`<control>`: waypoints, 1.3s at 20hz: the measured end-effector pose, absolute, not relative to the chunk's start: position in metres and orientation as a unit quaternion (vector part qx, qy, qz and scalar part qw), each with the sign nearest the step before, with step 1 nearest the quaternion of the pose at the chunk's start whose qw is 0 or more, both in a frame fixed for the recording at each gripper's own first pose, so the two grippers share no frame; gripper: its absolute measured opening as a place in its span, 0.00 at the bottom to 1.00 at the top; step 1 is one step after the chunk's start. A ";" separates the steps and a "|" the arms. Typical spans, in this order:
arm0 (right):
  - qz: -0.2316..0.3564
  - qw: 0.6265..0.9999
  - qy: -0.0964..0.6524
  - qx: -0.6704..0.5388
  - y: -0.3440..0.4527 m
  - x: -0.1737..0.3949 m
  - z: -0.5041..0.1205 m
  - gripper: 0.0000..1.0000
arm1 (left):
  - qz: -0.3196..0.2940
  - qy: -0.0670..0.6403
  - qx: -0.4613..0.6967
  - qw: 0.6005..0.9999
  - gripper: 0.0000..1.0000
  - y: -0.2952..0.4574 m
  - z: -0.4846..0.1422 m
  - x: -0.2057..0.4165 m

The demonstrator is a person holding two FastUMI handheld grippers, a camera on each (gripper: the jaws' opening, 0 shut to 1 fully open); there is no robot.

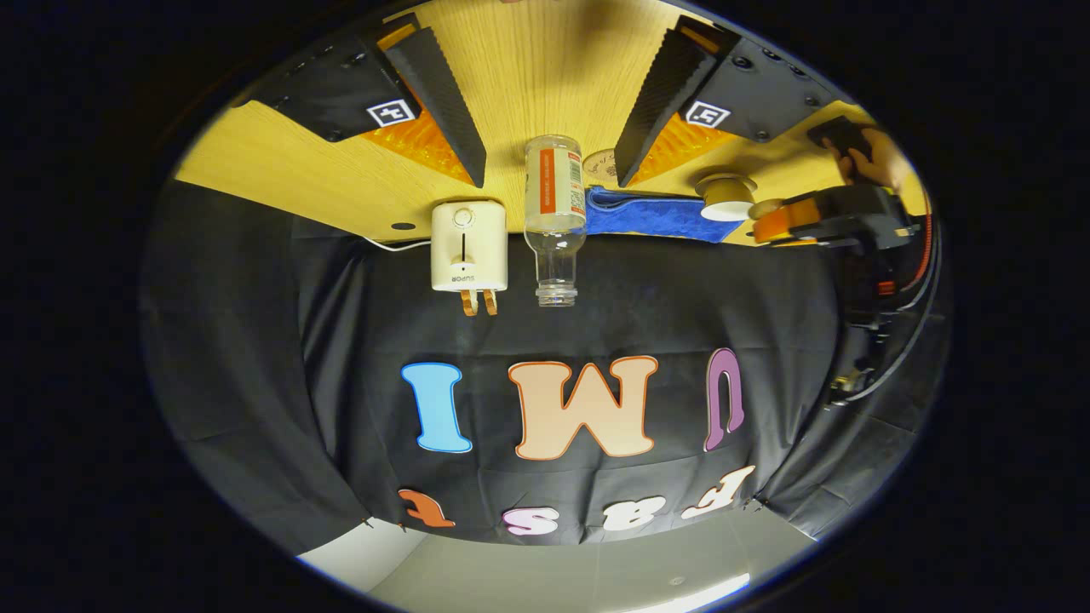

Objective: Open the teacup lid with one hand, grasp the water bottle and pour water into the teacup with the other hand; after pouring, place the water bottle on the coaster and then close the teacup lid.

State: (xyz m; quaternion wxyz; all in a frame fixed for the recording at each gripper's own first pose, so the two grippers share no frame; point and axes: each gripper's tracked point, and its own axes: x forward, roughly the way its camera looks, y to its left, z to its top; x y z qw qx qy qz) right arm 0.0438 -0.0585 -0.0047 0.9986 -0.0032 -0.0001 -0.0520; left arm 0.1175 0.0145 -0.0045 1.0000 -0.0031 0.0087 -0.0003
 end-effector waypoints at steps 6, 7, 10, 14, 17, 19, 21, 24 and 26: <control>-0.056 0.998 0.003 -0.003 -0.051 0.097 -0.009 0.98 | -0.038 0.002 -0.003 0.999 0.23 0.019 -0.002 0.049; -0.059 0.998 0.004 -0.003 -0.051 0.107 -0.010 1.00 | -0.037 0.003 -0.001 0.999 0.23 0.023 0.000 0.040; -0.068 0.998 0.005 -0.003 -0.055 0.131 -0.011 0.94 | -0.032 0.002 0.000 0.999 0.23 0.035 0.001 0.019; -0.074 0.997 0.009 -0.002 -0.058 0.160 -0.013 1.00 | -0.026 0.002 0.000 1.000 0.21 0.043 0.003 0.006; -0.073 0.997 0.009 -0.002 -0.059 0.176 -0.014 0.98 | -0.040 0.007 0.001 0.999 0.21 0.038 0.001 0.006; -0.075 0.997 0.009 -0.001 -0.061 0.184 -0.016 0.98 | -0.053 0.007 0.000 0.999 0.23 0.033 0.001 0.008; -0.083 0.996 0.010 -0.001 -0.064 0.189 -0.018 0.89 | -0.053 0.006 0.000 0.999 0.23 0.036 0.002 0.011; -0.090 0.996 0.011 -0.006 -0.064 0.187 -0.015 0.80 | -0.052 0.007 0.001 0.999 0.23 0.036 0.001 0.012; -0.100 0.995 0.010 -0.011 -0.066 0.185 -0.014 0.77 | -0.061 0.006 0.001 0.998 0.23 0.033 0.001 0.013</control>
